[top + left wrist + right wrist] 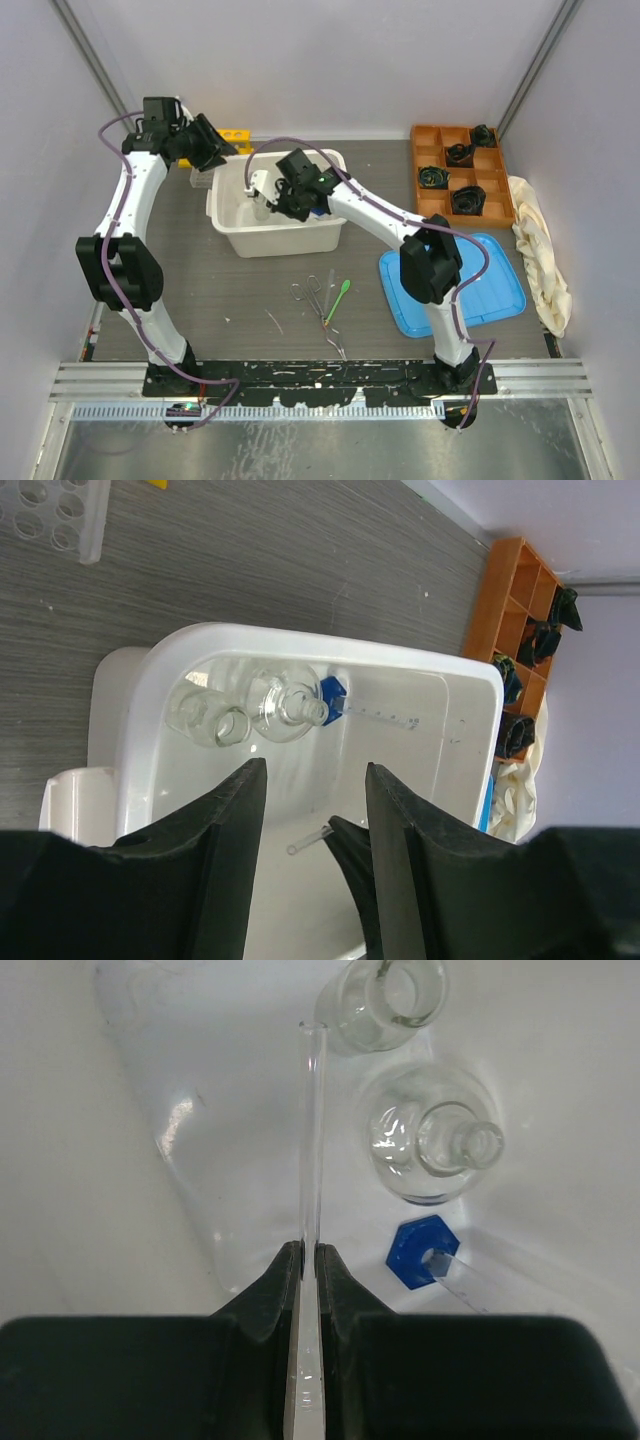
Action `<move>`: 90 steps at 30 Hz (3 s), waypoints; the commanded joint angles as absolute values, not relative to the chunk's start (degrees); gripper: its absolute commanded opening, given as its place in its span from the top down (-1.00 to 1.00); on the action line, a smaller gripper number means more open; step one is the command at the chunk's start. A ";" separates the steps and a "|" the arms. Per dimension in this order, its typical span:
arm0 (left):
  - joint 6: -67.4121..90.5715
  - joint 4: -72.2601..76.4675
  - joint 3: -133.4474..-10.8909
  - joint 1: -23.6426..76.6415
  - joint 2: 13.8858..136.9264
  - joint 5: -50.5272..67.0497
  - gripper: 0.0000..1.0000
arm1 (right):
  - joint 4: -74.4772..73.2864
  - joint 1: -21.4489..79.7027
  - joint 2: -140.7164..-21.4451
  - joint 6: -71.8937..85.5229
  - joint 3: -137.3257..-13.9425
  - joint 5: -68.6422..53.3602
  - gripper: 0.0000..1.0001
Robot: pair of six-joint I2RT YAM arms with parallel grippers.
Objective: Organize the chemistry lab equipment
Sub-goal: Place the chemistry item in the storage box.
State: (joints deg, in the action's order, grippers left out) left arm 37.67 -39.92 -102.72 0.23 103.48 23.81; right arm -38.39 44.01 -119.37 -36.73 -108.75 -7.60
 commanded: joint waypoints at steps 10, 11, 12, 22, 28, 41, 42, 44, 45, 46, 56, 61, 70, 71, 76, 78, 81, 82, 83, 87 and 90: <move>34.84 -34.14 -102.15 -0.27 100.36 28.08 0.07 | -36.01 42.43 -123.40 -35.05 -110.30 -11.94 0.98; 34.62 -33.91 -102.11 -0.26 100.06 28.12 0.07 | -35.95 42.18 -123.61 -34.85 -110.35 -12.17 0.98; 34.36 -33.60 -102.06 -0.26 99.74 28.19 0.07 | -35.95 42.00 -123.78 -34.67 -110.46 -12.40 0.98; 32.68 -34.10 -102.36 -0.73 98.83 28.27 0.05 | -35.68 40.09 -125.44 -33.90 -110.54 -14.19 0.98; 32.61 -34.40 -102.38 -1.21 98.77 28.30 0.05 | -35.43 39.96 -126.36 -33.81 -110.13 -13.30 0.97; 31.73 -34.70 -99.09 -2.55 96.57 28.04 0.05 | -34.65 39.82 -128.65 -33.00 -109.69 -11.26 0.96; 31.65 -34.69 -98.93 -2.55 96.48 28.04 0.05 | -34.63 39.83 -128.89 -32.84 -109.84 -11.29 0.97; 31.48 -34.81 -98.66 -2.62 96.30 28.03 0.05 | -34.71 39.85 -129.28 -32.66 -109.75 -11.18 0.97; 31.39 -34.81 -98.55 -2.63 96.19 28.03 0.05 | -34.72 39.85 -129.38 -32.56 -109.61 -11.12 0.96; 31.30 -34.82 -98.39 -2.64 96.01 27.96 0.05 | -34.72 39.82 -129.39 -32.45 -109.34 -11.03 0.96; 31.20 -35.16 -97.66 -2.99 94.97 27.80 0.04 | -34.20 39.82 -130.64 -31.80 -108.74 -10.32 0.93; 31.20 -35.07 -97.30 -2.95 94.68 27.64 -0.04 | -33.93 39.87 -130.96 -31.35 -108.40 -9.81 0.84; 31.38 -34.82 -96.53 -2.99 94.58 27.94 -0.06 | -33.75 39.84 -131.39 -30.69 -108.16 -9.75 0.72; 31.42 -34.76 -96.39 -3.02 94.57 28.03 -0.06 | -33.77 39.86 -131.38 -30.58 -108.19 -9.75 0.67; 31.54 -34.63 -95.98 -3.02 94.33 28.20 -0.07 | -33.67 39.89 -131.41 -29.84 -108.35 -9.68 0.47; 31.63 -34.54 -95.76 -2.99 94.34 28.32 -0.07 | -33.67 39.82 -131.34 -29.74 -108.42 -9.64 0.39; 31.85 -34.35 -95.62 -3.02 94.19 28.51 -0.07 | -33.58 39.87 -131.17 -29.58 -108.40 -9.36 0.36; 31.92 -34.32 -95.61 -3.00 94.20 28.55 -0.07 | -33.61 39.82 -130.96 -29.47 -108.49 -9.33 0.35; 32.01 -34.24 -95.61 -3.01 94.18 28.55 -0.07 | -33.58 39.82 -130.78 -29.40 -108.46 -9.32 0.34; 32.23 -34.00 -95.48 -3.00 93.97 28.67 -0.08 | -33.62 39.82 -129.71 -29.06 -108.64 -9.28 0.31; 32.41 -33.80 -95.17 -3.07 93.91 28.99 -0.08 | -33.90 39.86 -129.07 -28.57 -109.10 -9.17 0.29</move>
